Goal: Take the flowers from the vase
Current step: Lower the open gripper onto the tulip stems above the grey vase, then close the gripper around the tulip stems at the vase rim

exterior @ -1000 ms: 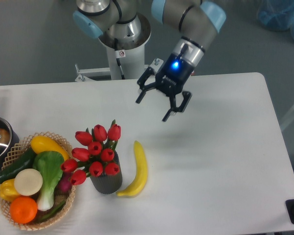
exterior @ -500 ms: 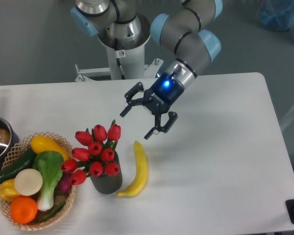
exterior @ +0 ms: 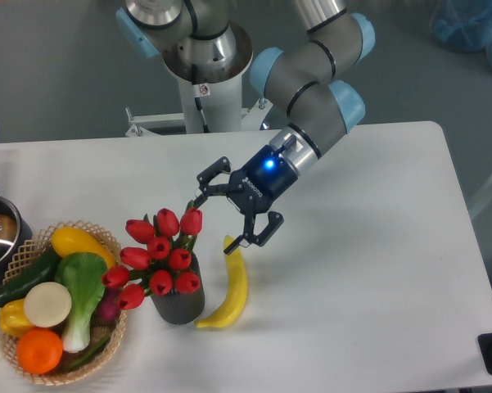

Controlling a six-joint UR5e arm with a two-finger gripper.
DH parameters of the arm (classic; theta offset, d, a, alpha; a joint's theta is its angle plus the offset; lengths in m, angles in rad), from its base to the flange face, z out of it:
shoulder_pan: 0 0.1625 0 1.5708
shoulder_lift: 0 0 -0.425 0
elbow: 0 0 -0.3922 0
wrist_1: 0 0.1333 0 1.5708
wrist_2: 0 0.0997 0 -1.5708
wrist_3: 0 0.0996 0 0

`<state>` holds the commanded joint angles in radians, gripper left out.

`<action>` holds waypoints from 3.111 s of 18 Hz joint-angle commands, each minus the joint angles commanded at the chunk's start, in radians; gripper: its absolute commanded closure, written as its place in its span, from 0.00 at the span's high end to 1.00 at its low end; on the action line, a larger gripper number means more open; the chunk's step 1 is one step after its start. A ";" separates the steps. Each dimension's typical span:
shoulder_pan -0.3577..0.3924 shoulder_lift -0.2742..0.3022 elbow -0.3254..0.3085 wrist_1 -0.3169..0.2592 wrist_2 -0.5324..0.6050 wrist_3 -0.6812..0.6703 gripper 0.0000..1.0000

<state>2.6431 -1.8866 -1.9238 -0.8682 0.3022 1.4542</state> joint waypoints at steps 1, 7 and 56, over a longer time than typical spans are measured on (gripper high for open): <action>-0.008 -0.011 0.011 0.002 0.000 0.000 1.00; -0.037 -0.042 0.039 0.002 0.002 0.000 1.00; -0.088 -0.003 0.055 0.017 -0.002 -0.132 0.39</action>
<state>2.5556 -1.8899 -1.8684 -0.8514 0.3007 1.3223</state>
